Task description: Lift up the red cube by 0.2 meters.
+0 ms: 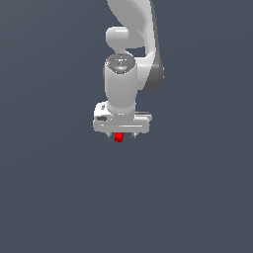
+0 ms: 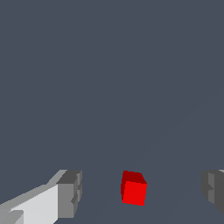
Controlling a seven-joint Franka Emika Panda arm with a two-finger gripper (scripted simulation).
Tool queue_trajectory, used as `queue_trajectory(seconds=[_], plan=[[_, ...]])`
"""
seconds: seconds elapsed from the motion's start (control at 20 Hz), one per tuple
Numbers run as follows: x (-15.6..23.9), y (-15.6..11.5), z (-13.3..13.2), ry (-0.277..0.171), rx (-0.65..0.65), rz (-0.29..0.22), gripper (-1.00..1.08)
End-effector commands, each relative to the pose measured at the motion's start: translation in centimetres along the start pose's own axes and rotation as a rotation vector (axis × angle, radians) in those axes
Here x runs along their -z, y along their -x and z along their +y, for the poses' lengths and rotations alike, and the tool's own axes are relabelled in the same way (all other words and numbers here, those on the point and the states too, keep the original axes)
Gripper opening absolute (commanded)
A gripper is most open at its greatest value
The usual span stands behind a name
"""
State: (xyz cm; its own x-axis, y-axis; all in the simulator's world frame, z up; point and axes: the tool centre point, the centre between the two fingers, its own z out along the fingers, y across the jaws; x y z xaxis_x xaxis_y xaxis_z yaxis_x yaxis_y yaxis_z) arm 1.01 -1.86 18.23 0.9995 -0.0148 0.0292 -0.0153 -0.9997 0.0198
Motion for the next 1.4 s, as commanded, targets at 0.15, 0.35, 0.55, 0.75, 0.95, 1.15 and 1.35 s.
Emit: queue_trajectory(seconds=[0.15, 0.35, 0.55, 0.75, 0.95, 1.15, 1.35], plan=[[-0.2, 0.1, 0.0, 0.0, -0.002, 0.0, 1.0], [-1.2, 0.8, 0.2, -0.001, -0.013, -0.002, 1.0], [-2.9, 2.0, 0.6, -0.003, -0.032, -0.006, 1.0], [-5.5, 3.7, 1.0, -0.005, -0.059, -0.011, 1.0], [-8.8, 5.9, 1.5, -0.008, -0.094, -0.017, 1.0], [-11.7, 7.9, 1.9, -0.011, -0.125, -0.023, 1.0], [-13.9, 9.3, 2.1, -0.013, -0.148, -0.027, 1.0]])
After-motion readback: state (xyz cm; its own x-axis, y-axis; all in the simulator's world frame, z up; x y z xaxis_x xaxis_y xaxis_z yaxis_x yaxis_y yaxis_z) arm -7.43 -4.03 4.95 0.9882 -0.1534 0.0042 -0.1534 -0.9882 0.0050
